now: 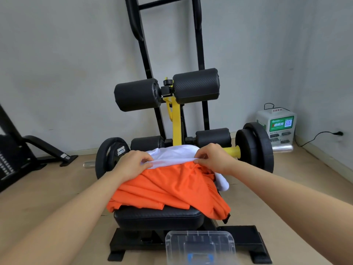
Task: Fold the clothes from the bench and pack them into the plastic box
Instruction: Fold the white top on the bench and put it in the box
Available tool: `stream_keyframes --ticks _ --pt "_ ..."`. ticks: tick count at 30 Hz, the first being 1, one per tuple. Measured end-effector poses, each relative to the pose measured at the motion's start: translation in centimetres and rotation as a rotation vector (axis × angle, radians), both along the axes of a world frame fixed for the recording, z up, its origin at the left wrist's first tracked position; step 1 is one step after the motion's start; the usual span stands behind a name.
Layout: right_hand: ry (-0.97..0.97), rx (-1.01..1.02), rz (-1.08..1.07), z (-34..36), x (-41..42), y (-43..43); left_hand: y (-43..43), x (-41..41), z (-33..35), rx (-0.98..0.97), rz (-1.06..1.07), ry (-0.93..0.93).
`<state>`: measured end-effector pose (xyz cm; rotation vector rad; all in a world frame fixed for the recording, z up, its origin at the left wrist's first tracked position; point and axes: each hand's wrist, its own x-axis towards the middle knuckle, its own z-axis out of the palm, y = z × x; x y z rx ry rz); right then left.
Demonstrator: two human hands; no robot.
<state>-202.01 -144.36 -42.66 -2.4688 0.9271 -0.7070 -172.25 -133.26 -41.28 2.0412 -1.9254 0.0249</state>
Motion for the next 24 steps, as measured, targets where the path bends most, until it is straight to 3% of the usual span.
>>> stream_keyframes --ticks 6,12,17,24 --pt "-0.143 0.022 -0.07 2.1 0.1 -0.6 0.4 -0.7 2.2 -0.291 0.048 0.078" --pt "-0.225 -0.065 0.012 5.2 -0.8 3.2 5.6 -1.5 5.2 -0.414 0.04 0.122" --pt "-0.145 -0.051 0.111 4.3 -3.4 8.5 12.7 -4.0 3.9 -0.381 -0.004 0.137" --pt "0.066 0.009 0.166 0.3 -5.9 11.9 17.4 -5.3 -2.1 -0.177 -0.058 0.202"
